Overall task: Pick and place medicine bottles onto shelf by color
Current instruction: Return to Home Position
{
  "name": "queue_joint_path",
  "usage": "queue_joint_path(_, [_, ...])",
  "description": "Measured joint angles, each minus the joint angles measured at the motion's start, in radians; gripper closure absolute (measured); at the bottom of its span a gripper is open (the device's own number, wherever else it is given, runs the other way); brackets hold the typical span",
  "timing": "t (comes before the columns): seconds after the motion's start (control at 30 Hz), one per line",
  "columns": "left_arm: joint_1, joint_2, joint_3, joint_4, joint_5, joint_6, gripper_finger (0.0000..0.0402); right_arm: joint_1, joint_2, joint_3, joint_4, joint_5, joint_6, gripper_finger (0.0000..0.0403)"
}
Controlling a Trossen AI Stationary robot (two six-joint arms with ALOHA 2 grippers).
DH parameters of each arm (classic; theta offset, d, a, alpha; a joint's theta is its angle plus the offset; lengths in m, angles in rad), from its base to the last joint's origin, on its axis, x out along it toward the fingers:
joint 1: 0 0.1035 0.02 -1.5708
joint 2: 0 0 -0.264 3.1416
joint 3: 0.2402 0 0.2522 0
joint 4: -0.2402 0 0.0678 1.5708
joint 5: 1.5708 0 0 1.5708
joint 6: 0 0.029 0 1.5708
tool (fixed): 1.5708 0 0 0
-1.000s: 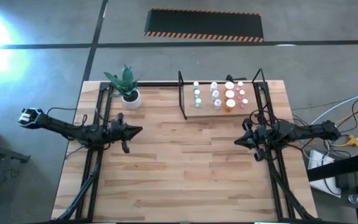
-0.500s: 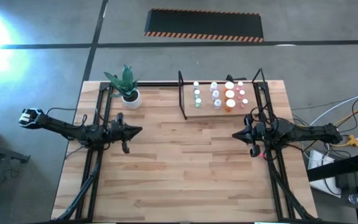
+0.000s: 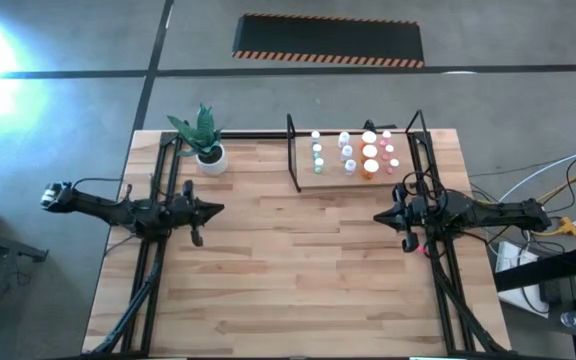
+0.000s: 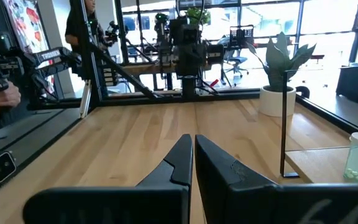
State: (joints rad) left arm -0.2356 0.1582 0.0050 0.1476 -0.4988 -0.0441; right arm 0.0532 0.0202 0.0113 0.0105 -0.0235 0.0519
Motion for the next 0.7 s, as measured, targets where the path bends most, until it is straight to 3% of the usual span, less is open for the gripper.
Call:
queue_joint_path(0.13, [-0.001, -0.156, -0.001, -0.052, 0.0, 0.015, 0.0401, 0.0, 0.008, 0.0, -0.001, 0.0, 0.006, 0.0394])
queue_joint_path(0.7, [-0.005, -0.133, -0.001, -0.076, 0.011, 0.059, 0.0401, 0.0, 0.022, -0.001, 0.006, -0.001, 0.007, 0.0394])
